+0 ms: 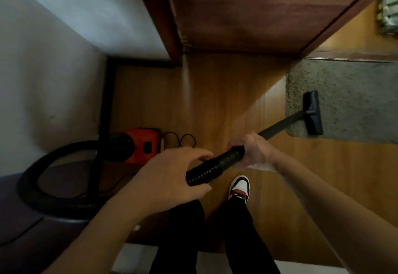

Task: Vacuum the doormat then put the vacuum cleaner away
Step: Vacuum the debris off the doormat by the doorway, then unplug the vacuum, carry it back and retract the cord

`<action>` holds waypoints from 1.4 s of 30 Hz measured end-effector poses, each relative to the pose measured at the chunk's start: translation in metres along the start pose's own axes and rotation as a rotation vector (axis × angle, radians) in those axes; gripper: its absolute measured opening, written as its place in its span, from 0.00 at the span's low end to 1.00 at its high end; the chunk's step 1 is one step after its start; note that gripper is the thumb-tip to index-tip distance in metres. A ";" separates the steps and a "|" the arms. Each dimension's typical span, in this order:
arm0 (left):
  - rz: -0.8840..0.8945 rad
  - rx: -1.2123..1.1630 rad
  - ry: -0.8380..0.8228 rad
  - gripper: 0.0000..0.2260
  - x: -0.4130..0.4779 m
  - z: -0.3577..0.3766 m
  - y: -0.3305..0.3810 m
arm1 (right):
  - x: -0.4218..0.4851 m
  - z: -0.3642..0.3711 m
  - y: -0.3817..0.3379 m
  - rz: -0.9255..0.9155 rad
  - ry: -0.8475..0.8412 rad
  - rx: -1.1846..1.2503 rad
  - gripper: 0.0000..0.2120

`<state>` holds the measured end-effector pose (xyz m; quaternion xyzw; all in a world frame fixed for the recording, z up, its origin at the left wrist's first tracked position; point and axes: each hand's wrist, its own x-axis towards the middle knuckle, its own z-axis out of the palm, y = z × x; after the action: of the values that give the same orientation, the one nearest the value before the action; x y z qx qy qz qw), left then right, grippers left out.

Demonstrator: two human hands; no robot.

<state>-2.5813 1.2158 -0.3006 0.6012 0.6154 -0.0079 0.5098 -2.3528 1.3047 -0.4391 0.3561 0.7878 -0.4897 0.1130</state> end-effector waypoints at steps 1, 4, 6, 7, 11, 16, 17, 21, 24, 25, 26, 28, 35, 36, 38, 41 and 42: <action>0.040 0.054 0.126 0.26 -0.015 -0.002 0.000 | 0.001 -0.001 0.000 0.006 0.003 0.018 0.07; 0.225 0.055 0.488 0.21 -0.058 0.002 0.003 | 0.002 -0.004 -0.001 0.010 0.020 0.035 0.10; 0.299 0.004 0.672 0.17 -0.085 0.012 0.005 | 0.004 -0.008 -0.004 -0.004 0.017 0.031 0.14; 0.310 -0.027 0.733 0.14 -0.096 0.019 0.005 | 0.006 -0.010 -0.007 -0.019 0.014 0.029 0.15; 0.181 -0.170 0.802 0.11 -0.120 0.054 -0.008 | 0.016 -0.019 -0.022 -0.056 -0.009 0.092 0.13; -0.122 -0.488 0.770 0.14 -0.102 0.095 -0.053 | 0.033 -0.016 -0.043 -0.108 -0.007 0.083 0.08; -0.170 -0.491 0.766 0.15 -0.094 0.102 -0.065 | 0.038 -0.013 -0.048 -0.128 0.022 0.087 0.09; -0.354 -0.541 0.752 0.20 -0.064 0.126 -0.115 | 0.059 0.003 -0.068 -0.172 0.159 0.122 0.09; -0.434 -0.564 0.747 0.22 -0.046 0.134 -0.148 | 0.081 0.013 -0.081 -0.169 0.248 0.194 0.09; -0.447 -0.557 0.739 0.21 -0.041 0.136 -0.158 | 0.091 0.015 -0.087 -0.174 0.275 0.193 0.09; -0.455 -0.537 0.733 0.19 -0.037 0.138 -0.167 | 0.102 0.017 -0.092 -0.190 0.304 0.181 0.10; -0.452 -0.460 0.726 0.18 -0.027 0.140 -0.183 | 0.121 0.019 -0.104 -0.241 0.350 0.152 0.12; -0.500 -0.001 0.622 0.31 0.031 0.159 -0.264 | 0.177 0.041 -0.117 -0.480 0.587 0.009 0.08; -0.508 0.046 0.605 0.34 0.043 0.166 -0.281 | 0.186 0.047 -0.115 -0.500 0.655 -0.022 0.08; -0.522 0.095 0.567 0.38 0.065 0.180 -0.316 | 0.203 0.061 -0.112 -0.538 0.746 -0.064 0.08; -0.537 0.124 0.506 0.38 0.098 0.193 -0.354 | 0.222 0.077 -0.107 -0.577 0.806 -0.080 0.09; -0.541 0.130 0.487 0.39 0.107 0.197 -0.364 | 0.226 0.082 -0.108 -0.590 0.805 -0.081 0.09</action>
<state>-2.7059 1.0710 -0.6825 0.4322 0.8535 -0.0384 0.2887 -2.6019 1.3082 -0.5243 0.2744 0.8543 -0.2937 -0.3295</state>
